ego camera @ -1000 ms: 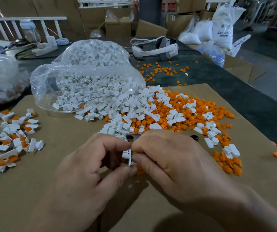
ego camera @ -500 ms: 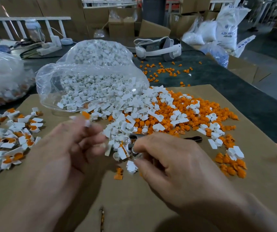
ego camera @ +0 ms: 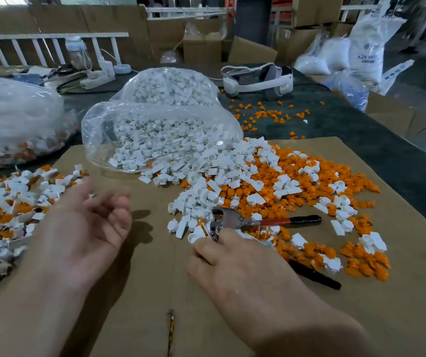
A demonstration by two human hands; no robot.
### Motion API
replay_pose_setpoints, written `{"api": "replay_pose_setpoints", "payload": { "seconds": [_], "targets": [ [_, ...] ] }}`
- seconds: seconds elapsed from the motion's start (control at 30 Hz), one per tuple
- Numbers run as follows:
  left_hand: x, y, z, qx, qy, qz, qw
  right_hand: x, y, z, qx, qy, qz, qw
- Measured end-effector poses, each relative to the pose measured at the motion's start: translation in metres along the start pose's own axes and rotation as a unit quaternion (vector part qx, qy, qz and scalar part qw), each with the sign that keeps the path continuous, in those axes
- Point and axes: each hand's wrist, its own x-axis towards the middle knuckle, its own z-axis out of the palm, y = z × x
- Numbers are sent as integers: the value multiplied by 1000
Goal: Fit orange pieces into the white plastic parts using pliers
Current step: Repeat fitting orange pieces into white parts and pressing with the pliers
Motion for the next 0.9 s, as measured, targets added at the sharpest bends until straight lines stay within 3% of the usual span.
{"api": "replay_pose_setpoints", "payload": {
  "seconds": [0.03,0.07,0.1,0.13,0.17,0.2,0.23,0.33,0.4,0.53,0.73,0.9],
  "targets": [
    [-7,-8,13,133,22,43,990,-1,1,0,3,2,10,1000],
    [-14,-15,22,291,28,84,953,-2,3,0,9,5,17,1000],
    [-22,-23,29,446,26,134,884,-3,3,-1,15,6,22,1000],
    [-31,-32,34,578,0,195,792,-4,4,-1,17,6,23,1000],
    [-38,-38,36,681,-28,230,695,-4,5,-1,18,7,24,1000],
    [-42,-43,38,739,-43,252,623,-4,5,-1,19,12,26,999],
    [-41,-47,38,768,-49,259,584,-5,6,0,22,18,33,999],
    [-34,-52,38,795,-60,301,522,-6,5,1,27,19,61,998],
    [-31,-52,38,800,-56,295,519,-6,5,0,31,13,69,997],
    [-32,-49,35,774,-49,285,563,-7,4,-7,48,12,75,996],
    [-41,-48,41,713,-36,250,654,-9,7,-10,51,22,78,995],
    [-44,-47,46,707,-42,247,662,-9,9,-10,56,34,68,996]
  ]
}}
